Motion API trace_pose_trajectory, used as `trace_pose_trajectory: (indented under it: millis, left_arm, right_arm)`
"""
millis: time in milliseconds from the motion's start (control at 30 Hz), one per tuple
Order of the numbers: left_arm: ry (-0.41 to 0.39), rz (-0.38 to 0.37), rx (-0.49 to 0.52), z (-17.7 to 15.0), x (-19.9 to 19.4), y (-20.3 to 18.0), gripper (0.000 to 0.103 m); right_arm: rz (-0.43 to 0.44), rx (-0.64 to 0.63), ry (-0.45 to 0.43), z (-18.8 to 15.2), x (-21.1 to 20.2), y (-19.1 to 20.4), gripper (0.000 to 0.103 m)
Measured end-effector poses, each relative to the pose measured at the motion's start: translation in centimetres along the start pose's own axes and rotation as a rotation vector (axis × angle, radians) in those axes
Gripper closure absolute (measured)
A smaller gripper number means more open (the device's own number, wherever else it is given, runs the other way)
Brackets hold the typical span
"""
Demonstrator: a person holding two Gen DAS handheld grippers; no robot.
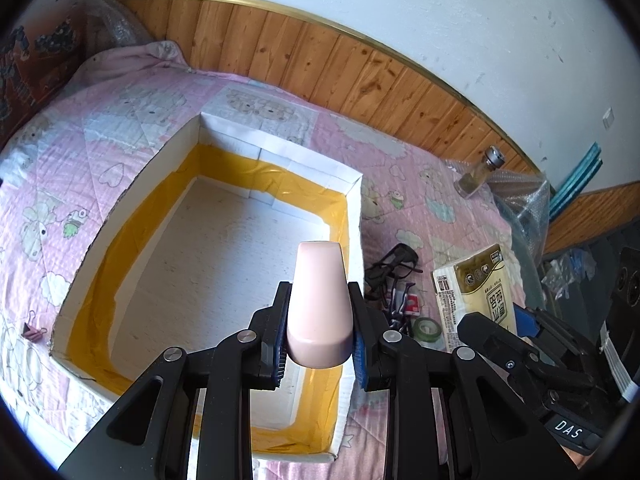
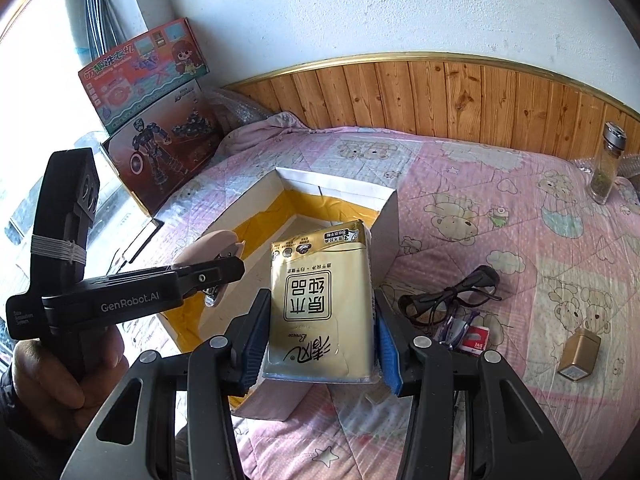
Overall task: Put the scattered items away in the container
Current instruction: 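Carry the stapler and snack packet with both grippers over the white box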
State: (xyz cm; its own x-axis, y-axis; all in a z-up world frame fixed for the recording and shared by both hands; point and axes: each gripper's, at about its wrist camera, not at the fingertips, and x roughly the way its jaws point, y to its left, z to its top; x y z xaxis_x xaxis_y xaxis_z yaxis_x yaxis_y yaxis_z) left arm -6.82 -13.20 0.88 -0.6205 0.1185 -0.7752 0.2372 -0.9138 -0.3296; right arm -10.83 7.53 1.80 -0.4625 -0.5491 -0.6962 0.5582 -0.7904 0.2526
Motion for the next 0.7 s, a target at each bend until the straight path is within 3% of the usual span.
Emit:
trace_pose_trajectory:
  millis: [700]
  left_arm:
    - [0.031, 0.02, -0.037, 2.1, 2.1, 2.5, 0.077]
  right_arm:
    - [0.037, -0.037, 0.033, 2.7, 3.5, 1.3, 0.054]
